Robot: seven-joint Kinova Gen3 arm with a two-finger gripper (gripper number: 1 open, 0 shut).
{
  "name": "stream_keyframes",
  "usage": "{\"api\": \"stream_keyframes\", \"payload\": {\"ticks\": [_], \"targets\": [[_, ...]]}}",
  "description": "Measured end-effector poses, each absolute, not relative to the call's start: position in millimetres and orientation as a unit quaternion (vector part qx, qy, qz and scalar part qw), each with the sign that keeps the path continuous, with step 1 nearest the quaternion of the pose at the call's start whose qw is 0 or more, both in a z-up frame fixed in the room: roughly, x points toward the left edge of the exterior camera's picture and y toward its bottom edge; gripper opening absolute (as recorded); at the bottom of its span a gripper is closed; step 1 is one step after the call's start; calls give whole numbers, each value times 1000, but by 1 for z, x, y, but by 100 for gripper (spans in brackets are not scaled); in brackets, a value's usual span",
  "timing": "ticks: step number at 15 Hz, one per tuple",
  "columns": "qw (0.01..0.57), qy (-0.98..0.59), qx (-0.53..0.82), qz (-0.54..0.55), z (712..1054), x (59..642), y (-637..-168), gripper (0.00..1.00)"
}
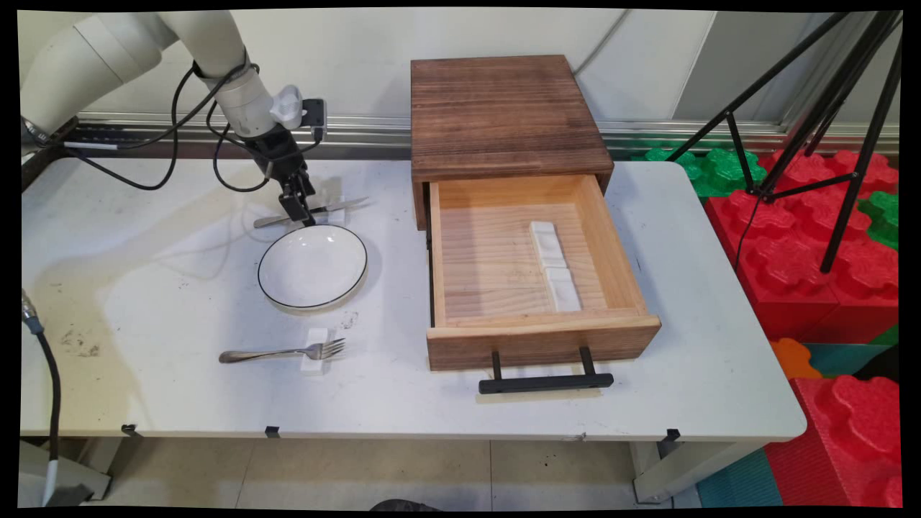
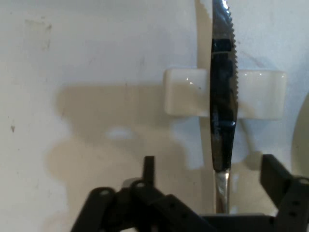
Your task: Pick up the knife from the left of the white plate, then place the picked object into the drawer
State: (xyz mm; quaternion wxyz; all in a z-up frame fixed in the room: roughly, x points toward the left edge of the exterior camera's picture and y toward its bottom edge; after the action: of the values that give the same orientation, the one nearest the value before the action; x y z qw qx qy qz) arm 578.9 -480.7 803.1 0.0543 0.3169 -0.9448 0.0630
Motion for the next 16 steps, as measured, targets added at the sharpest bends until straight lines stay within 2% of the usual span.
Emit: {"api": "stream_keyframes", "payload": {"ticks": [1,10,16], "targets": [[55,-945,316,62,803,579,-481,0],[61,-945,317,59,801,578,-473,0],[50,-931,352,88,815,583,-463,0]]}}
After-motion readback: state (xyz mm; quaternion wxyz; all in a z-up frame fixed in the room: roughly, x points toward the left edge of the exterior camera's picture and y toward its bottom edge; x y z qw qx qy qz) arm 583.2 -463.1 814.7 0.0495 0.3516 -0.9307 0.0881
